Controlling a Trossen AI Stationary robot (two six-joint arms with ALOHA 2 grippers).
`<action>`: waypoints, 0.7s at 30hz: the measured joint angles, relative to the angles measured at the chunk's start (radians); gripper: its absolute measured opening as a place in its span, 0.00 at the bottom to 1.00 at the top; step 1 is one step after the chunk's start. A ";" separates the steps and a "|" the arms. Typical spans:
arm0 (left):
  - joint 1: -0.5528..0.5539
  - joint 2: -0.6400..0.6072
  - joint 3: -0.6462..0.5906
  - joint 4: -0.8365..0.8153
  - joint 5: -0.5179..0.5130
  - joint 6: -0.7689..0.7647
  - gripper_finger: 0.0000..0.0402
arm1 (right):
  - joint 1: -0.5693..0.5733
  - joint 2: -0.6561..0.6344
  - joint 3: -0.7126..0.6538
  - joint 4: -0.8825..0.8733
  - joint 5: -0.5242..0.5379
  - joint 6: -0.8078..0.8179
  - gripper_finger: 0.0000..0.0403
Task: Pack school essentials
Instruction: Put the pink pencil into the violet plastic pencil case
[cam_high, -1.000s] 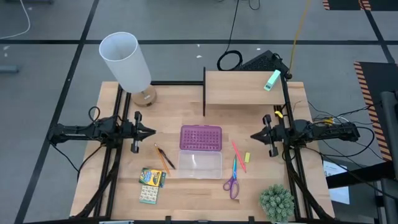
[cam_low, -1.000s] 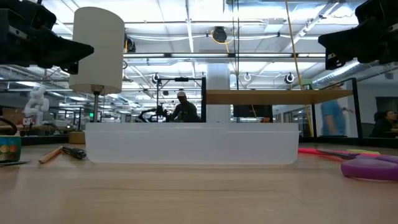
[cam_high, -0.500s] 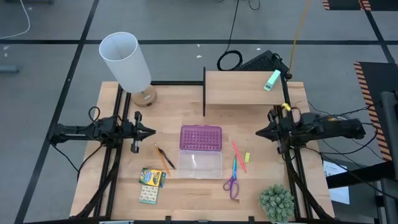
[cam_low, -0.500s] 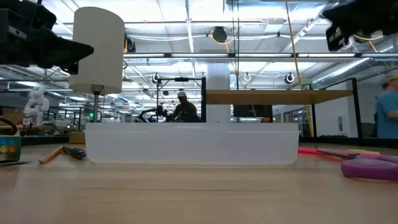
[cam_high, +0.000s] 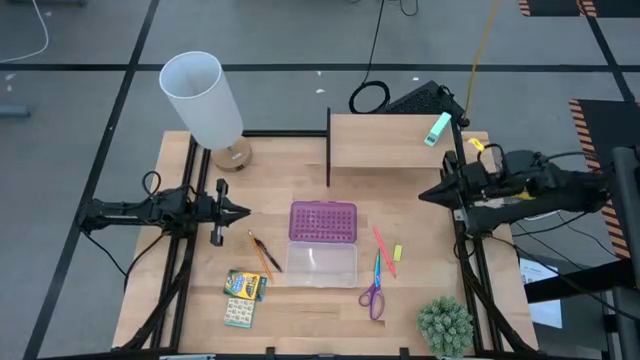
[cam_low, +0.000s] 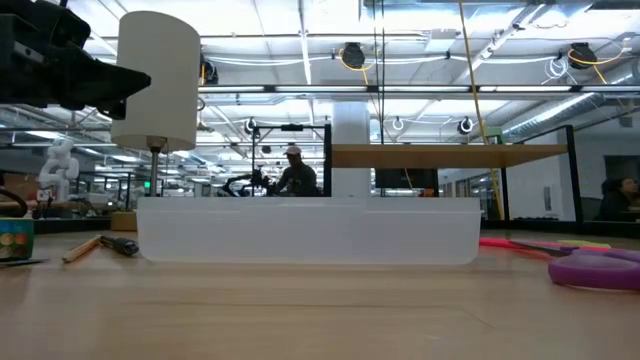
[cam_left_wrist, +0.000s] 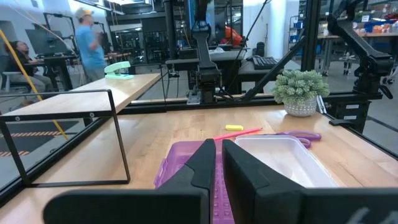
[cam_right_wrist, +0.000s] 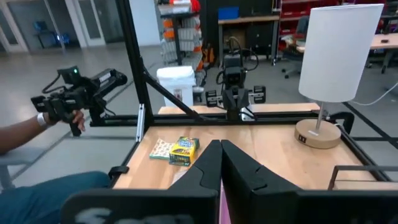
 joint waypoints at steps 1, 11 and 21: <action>0.000 0.000 0.000 0.000 0.000 0.000 0.08 | 0.000 0.025 0.036 -0.023 -0.001 -0.006 0.00; 0.000 0.000 0.000 0.000 0.000 0.000 0.08 | 0.000 0.236 0.332 -0.219 -0.029 -0.030 0.00; 0.000 0.000 0.000 0.000 0.000 0.000 0.08 | 0.000 0.340 0.421 -0.326 -0.027 -0.028 0.00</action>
